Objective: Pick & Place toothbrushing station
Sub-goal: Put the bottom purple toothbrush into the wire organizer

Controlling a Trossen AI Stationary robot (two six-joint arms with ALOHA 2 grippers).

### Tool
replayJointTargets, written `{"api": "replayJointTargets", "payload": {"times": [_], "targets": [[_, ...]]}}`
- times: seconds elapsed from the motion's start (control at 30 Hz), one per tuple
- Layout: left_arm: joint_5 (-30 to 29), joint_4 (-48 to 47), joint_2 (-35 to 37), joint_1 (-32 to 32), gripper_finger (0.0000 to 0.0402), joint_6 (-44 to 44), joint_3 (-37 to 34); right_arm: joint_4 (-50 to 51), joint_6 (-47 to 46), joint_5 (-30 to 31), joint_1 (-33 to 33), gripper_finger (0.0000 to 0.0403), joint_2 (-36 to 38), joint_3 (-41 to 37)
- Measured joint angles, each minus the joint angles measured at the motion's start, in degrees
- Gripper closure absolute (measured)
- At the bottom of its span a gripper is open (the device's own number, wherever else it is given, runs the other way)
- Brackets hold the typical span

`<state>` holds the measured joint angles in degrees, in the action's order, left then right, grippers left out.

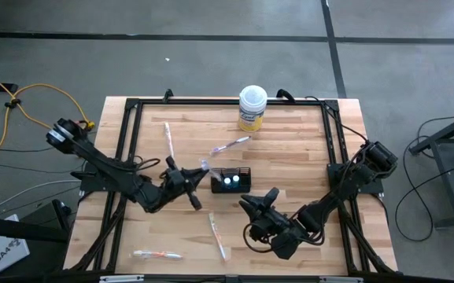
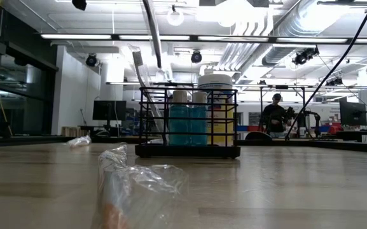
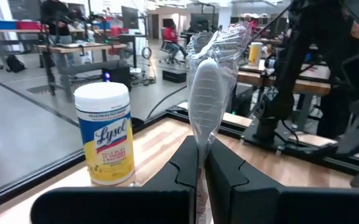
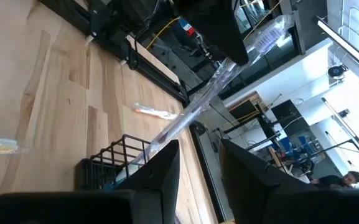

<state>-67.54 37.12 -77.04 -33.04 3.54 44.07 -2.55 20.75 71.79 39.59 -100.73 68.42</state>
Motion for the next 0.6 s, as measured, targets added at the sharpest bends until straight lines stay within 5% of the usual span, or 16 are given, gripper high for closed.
{"api": "replayJointTargets", "payload": {"times": [0.6], "targets": [[-5.6,3.8,-3.5,-0.1,0.0398,-4.0,0.0,4.7,-5.7,-0.2,0.0,0.0298,0.0,0.0]]}}
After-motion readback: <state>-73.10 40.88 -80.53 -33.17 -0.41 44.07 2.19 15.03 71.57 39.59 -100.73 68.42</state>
